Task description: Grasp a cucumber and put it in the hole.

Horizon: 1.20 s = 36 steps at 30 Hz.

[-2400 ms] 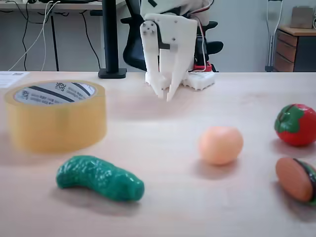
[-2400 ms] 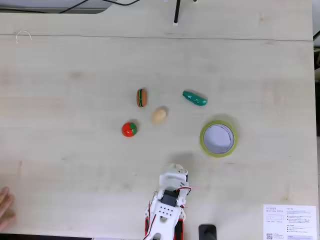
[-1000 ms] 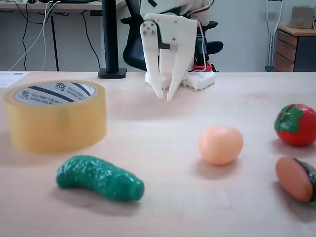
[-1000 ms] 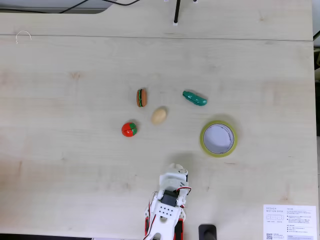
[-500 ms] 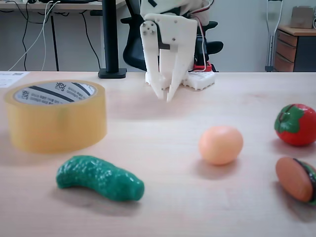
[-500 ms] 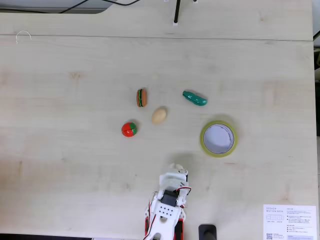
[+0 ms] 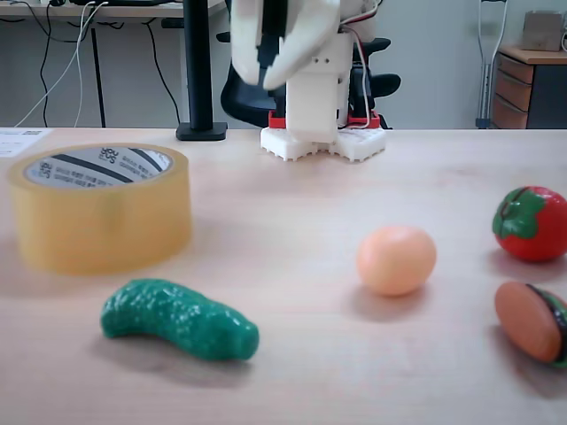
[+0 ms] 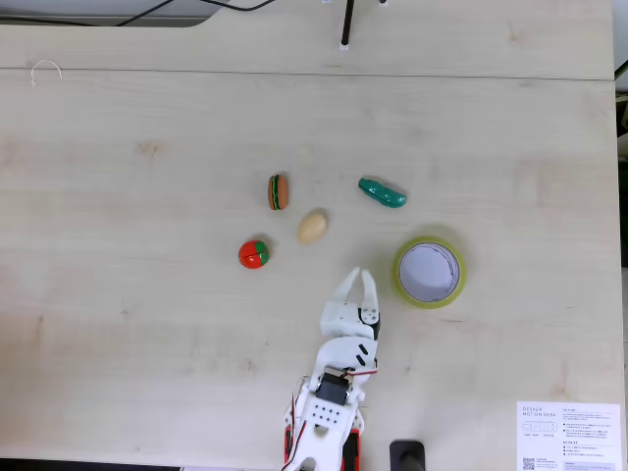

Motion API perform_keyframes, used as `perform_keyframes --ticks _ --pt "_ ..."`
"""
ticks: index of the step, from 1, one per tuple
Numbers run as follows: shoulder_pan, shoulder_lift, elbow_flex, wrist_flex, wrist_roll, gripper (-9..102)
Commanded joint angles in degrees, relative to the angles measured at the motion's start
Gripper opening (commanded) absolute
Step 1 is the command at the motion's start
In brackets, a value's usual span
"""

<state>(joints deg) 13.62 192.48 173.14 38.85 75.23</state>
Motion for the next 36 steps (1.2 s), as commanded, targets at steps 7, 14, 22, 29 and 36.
perform_keyframes --ticks 7,14,22,29,36 --pt "1.1 -20.4 -35.4 -1.2 -17.5 0" --pt "1.1 -35.4 -46.6 -1.5 -42.1 0" --pt "0.3 -43.9 -49.0 -1.5 -65.4 0" --pt "-1.1 -57.4 -55.1 -1.5 -71.4 0" --pt "-2.3 -66.4 -55.2 -3.3 -71.0 0"
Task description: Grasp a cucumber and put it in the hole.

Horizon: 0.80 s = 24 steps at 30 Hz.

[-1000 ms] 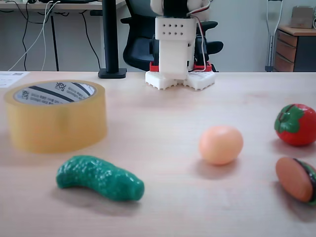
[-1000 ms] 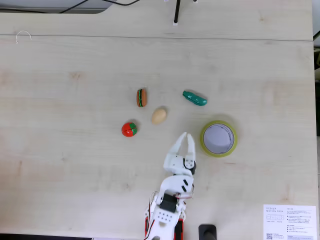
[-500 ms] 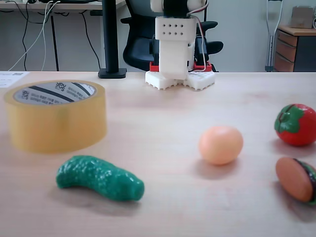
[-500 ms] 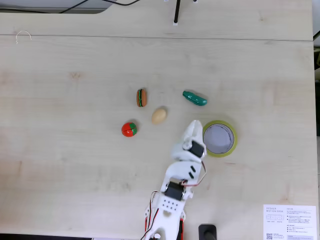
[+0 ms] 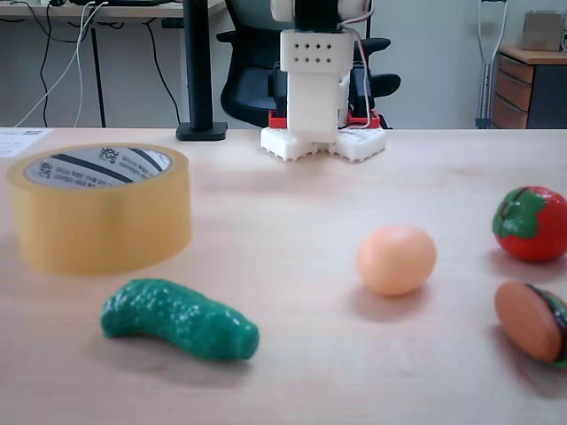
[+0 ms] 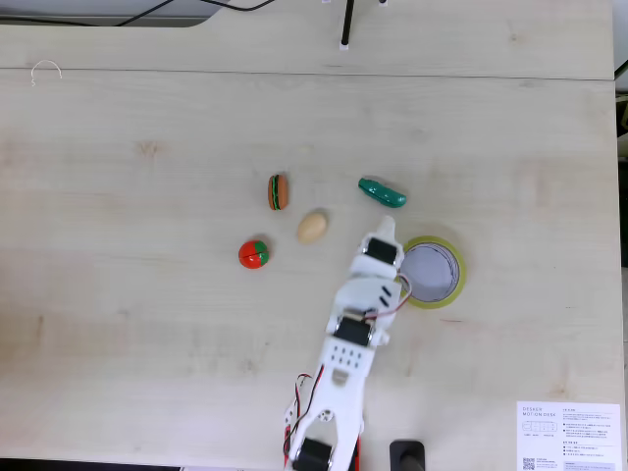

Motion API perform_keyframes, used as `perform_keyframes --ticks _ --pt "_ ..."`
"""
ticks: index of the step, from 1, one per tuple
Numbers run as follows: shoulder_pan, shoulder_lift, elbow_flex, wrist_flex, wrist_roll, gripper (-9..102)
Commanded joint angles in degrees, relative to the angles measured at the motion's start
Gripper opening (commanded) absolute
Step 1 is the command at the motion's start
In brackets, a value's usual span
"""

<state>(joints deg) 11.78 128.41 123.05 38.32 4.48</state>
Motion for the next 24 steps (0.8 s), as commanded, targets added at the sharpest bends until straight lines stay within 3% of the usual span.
perform_keyframes --ticks 1,10,16,24 --pt "-0.4 -3.3 -5.1 -2.8 -0.5 0" --pt "-4.2 -12.3 -8.3 0.3 2.6 0" --pt "-6.2 -17.6 -9.3 0.4 10.1 0" --pt "-6.4 -24.7 -11.3 0.5 9.8 1"
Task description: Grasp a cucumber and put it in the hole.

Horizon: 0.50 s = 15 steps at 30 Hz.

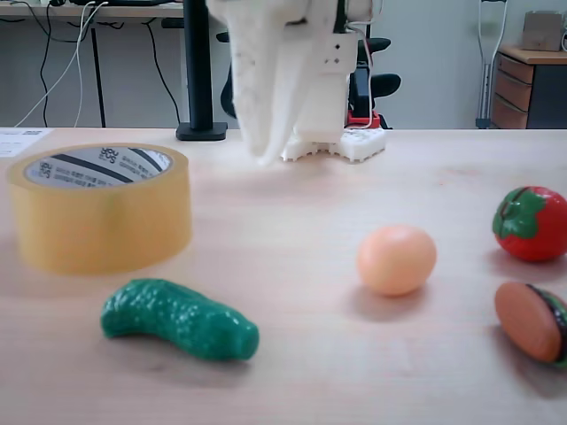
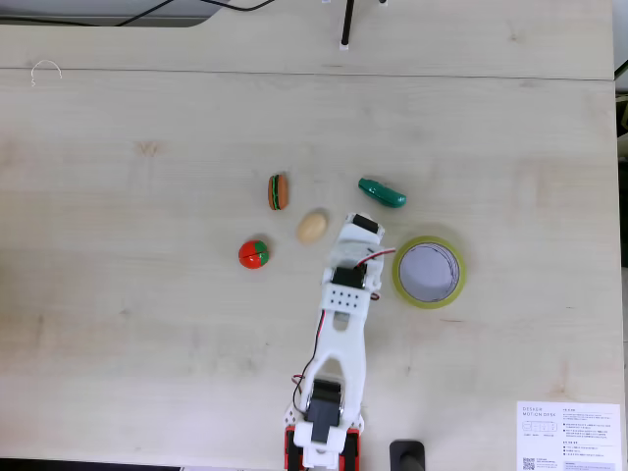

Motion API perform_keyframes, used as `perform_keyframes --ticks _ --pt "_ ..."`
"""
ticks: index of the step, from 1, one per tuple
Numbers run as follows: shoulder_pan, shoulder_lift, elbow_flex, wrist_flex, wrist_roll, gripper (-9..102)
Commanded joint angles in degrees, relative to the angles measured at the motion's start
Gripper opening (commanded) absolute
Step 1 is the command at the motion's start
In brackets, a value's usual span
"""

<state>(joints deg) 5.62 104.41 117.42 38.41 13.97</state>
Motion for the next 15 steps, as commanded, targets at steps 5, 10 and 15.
perform_keyframes --ticks 5,10,15 --pt "-0.3 -8.9 -10.7 0.4 0.4 1" --pt "0.3 -17.9 -20.7 5.7 0.4 8" --pt "1.0 -22.9 -27.6 9.2 0.2 18"
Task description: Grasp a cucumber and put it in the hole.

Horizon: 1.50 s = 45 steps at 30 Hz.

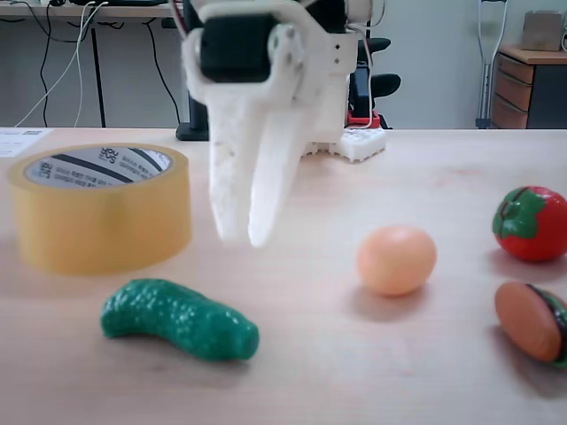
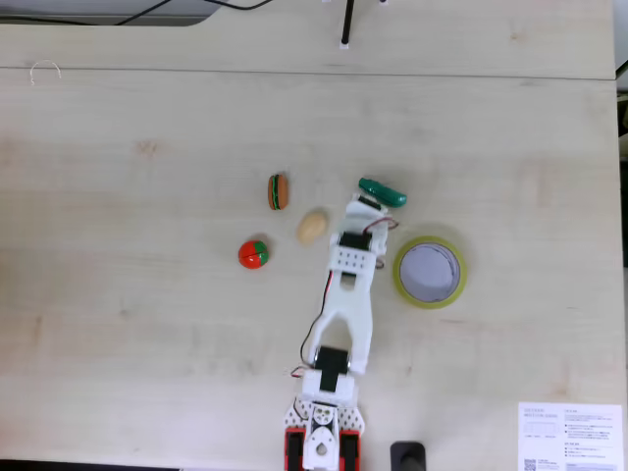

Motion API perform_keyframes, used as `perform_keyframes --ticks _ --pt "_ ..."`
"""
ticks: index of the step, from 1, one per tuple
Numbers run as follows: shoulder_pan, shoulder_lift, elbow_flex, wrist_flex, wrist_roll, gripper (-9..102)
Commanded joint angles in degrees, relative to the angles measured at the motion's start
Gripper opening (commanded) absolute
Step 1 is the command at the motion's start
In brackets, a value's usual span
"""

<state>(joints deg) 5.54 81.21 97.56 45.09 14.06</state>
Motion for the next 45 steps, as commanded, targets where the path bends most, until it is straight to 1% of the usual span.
perform_keyframes --ticks 1,3,6,7,9,12,16,20,22,28,32,39,45 --pt "1.2 0.1 -8.6 3.5 0.1 20" --pt "1.7 0.4 -9.3 4.0 0.1 23" --pt "2.7 -0.3 -9.7 4.0 0.0 33" --pt "2.9 -0.8 -10.1 4.5 -0.3 34" --pt "3.2 -3.1 -13.4 8.4 -0.4 37" --pt "3.2 -6.8 -18.4 14.3 -0.2 39" --pt "3.2 -9.2 -20.9 16.6 0.1 40" --pt "3.2 -12.2 -24.5 19.2 0.2 43" --pt "3.2 -12.9 -24.9 19.3 0.2 43" --pt "3.1 -16.4 -26.7 19.7 0.2 42" --pt "3.2 -19.8 -29.5 21.5 0.2 37" --pt "2.5 -24.4 -34.4 22.5 0.7 36" --pt "2.5 -27.6 -36.2 22.8 0.9 30"
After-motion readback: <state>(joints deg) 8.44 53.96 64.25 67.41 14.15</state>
